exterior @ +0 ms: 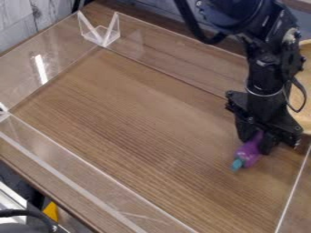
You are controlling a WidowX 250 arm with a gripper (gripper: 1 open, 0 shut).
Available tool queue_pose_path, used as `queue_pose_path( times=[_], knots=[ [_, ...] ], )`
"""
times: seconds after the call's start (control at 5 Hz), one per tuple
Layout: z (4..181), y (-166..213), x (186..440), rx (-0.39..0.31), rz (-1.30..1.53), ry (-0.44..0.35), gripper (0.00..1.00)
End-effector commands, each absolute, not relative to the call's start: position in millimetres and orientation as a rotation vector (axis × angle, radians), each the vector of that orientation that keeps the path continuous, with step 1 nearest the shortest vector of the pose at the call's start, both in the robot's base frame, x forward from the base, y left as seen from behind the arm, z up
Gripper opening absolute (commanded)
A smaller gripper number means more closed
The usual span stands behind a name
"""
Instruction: Put the purple eggplant in the brown bowl
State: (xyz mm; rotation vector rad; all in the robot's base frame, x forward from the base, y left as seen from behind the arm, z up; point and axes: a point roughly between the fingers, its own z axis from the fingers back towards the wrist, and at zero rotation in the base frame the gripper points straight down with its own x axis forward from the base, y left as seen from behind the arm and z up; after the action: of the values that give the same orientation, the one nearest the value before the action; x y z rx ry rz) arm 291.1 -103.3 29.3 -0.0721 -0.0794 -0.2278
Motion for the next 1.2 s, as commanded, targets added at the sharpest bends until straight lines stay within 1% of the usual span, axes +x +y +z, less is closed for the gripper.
queue_pose_path(
  times=[0.0,1.0],
  knots=[
    [34.9,-99,289,-0.071,-0.225,-0.064,0.0],
    [51.1,-97,284,-0.083,-0.205,-0.025,0.0]
  ],
)
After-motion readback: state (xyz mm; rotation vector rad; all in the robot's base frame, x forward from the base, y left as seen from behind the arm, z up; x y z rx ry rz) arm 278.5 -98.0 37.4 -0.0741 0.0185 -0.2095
